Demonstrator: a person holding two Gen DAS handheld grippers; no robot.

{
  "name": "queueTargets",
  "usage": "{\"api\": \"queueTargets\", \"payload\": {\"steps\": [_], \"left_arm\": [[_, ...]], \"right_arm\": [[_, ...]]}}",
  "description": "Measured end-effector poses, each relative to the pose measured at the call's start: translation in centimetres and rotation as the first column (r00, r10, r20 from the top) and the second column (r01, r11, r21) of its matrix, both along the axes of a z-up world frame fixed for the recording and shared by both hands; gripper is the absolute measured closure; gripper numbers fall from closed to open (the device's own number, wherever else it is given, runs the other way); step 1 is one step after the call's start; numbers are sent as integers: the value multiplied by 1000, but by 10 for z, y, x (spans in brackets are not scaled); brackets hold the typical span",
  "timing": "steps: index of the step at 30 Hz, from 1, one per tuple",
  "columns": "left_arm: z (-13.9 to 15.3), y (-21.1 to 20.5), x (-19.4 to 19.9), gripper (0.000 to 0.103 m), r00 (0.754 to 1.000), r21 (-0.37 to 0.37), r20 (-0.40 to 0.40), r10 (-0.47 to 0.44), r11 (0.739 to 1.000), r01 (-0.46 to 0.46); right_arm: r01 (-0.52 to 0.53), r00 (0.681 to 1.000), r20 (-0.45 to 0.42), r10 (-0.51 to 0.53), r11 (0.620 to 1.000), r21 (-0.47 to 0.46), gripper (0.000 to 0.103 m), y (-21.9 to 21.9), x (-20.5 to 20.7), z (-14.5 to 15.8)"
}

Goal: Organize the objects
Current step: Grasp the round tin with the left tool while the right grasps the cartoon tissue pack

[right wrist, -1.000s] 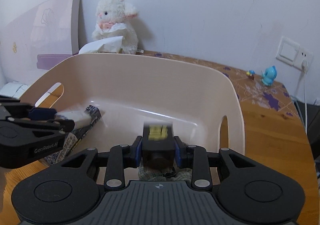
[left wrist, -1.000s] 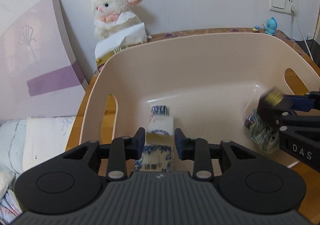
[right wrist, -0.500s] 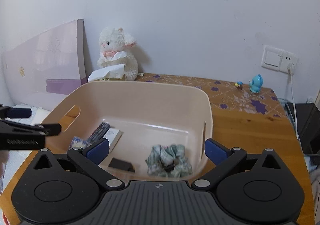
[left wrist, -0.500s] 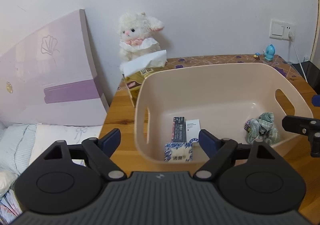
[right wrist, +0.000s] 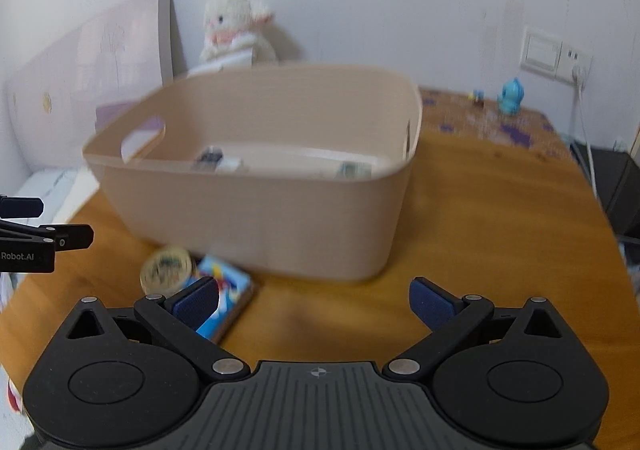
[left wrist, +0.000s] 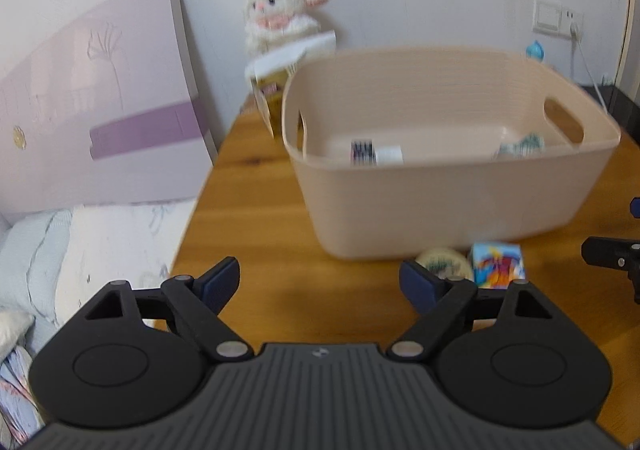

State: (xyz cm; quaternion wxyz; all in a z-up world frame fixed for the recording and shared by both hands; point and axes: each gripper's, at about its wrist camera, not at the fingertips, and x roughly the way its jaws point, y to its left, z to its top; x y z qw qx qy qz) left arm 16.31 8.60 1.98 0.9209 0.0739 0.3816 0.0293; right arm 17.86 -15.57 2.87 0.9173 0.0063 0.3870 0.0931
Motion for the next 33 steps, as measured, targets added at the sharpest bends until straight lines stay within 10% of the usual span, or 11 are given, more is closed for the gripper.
{"api": "queueTargets", "payload": {"steps": [33], "left_arm": [[-52,5,7,15,998,-12,-60,-10,1000,10]], "right_arm": [[-67,996,-60,64,996,-57,1,83,22,-49]]}}
